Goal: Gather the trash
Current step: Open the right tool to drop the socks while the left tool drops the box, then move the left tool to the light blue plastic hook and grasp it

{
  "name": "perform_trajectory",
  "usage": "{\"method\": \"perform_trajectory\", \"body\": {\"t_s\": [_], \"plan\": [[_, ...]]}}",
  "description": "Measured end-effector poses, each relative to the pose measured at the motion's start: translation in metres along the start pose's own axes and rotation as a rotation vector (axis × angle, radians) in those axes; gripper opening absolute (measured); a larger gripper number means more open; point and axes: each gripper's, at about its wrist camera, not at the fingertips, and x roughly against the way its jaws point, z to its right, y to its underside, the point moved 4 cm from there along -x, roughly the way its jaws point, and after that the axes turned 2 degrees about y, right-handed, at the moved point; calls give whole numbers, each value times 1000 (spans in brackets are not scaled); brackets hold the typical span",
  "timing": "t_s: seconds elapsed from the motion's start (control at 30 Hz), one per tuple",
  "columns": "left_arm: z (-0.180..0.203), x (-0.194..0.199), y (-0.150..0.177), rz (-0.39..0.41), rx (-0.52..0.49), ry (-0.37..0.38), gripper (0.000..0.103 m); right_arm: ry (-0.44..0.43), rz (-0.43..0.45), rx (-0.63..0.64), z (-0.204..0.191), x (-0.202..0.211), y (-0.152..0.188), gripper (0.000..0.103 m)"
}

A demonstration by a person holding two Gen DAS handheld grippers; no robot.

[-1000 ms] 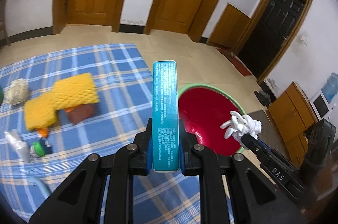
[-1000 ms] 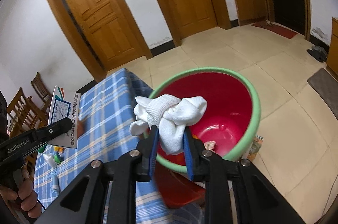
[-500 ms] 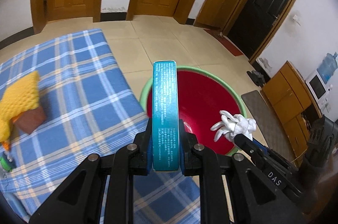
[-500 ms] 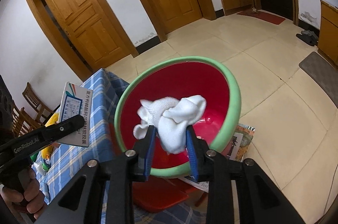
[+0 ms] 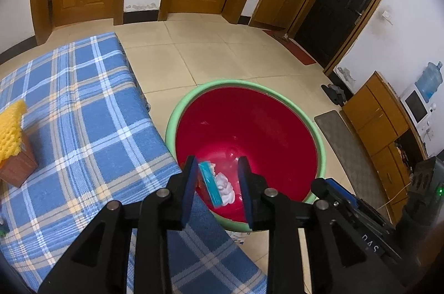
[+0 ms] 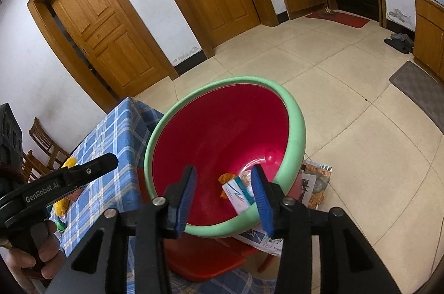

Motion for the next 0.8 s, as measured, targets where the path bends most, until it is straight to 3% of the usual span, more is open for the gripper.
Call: {"method": "perform_trajectory", "body": {"t_s": [0.47, 0.8], "plan": [[-18, 41, 10, 39, 61, -34, 29, -50, 11, 46, -30, 20, -1, 62], [-56, 90, 31, 85, 151, -110, 29, -108, -16, 101, -63, 28, 9, 66]]}}
